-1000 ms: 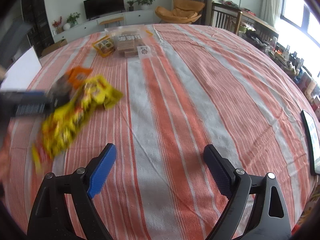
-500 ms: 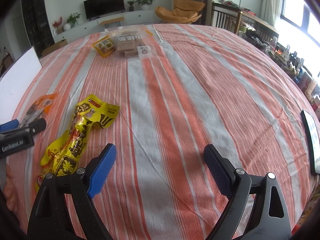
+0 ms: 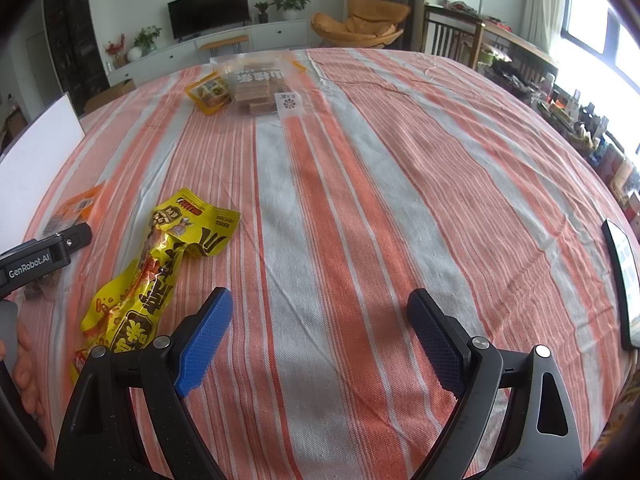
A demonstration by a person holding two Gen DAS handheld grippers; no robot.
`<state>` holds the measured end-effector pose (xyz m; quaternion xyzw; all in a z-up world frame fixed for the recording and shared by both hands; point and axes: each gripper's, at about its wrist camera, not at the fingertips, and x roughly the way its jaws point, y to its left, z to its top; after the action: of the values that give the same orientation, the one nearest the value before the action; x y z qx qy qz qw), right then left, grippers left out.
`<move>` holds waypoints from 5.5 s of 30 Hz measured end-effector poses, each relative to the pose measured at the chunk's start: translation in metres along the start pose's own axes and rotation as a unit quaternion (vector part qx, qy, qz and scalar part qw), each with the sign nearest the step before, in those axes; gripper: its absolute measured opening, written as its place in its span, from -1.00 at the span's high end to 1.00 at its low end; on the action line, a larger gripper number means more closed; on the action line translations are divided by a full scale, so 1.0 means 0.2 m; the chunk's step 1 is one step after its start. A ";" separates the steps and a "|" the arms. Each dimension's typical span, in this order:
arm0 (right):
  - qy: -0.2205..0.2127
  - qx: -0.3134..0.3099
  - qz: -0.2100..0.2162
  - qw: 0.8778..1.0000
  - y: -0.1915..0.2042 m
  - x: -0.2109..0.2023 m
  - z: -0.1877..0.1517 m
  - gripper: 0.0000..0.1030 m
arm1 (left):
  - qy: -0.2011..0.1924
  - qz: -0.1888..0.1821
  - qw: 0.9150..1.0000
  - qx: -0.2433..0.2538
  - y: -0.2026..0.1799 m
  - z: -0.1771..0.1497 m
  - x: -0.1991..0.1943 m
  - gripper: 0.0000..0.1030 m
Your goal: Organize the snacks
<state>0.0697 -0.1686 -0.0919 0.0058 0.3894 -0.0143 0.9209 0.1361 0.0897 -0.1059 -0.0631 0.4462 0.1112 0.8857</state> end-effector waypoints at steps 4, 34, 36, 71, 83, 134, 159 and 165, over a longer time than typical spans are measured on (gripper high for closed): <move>0.000 0.000 0.000 1.000 0.00 0.00 0.00 -0.78 | 0.000 0.000 1.000 0.000 0.00 0.00 0.00 -1.00; 0.000 0.000 0.000 1.000 0.00 0.00 0.00 -0.78 | 0.000 0.000 1.000 -0.001 0.00 0.00 0.00 -1.00; 0.000 0.000 0.000 1.000 0.00 0.00 0.00 -0.78 | 0.000 0.000 1.000 -0.001 0.00 0.00 0.00 -1.00; 0.000 0.000 0.000 1.000 0.00 0.00 0.00 -0.78 | 0.004 0.005 1.000 -0.006 0.01 -0.01 -0.01 -1.00; 0.000 0.000 -0.001 1.000 0.00 0.00 0.00 -0.78 | 0.003 0.005 1.000 -0.006 0.01 -0.01 -0.01 -1.00; 0.021 0.070 0.438 0.896 0.67 -0.63 0.49 0.11 | -0.101 -0.070 0.989 -0.087 0.94 0.06 -1.08 -0.27; -0.097 -0.074 -0.013 0.992 0.25 -0.10 0.04 -0.37 | -0.089 -0.027 0.995 0.029 0.44 -0.03 -0.94 -1.00; -0.127 -0.007 -0.026 0.992 0.09 -0.11 0.11 -0.38 | -0.086 -0.009 0.991 0.102 0.06 -0.04 -0.86 -1.00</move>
<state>0.0702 -0.1511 -0.0610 -0.0128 0.2694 -0.0361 0.9623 0.0278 0.0751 0.0270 0.0337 0.3767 0.0622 0.9236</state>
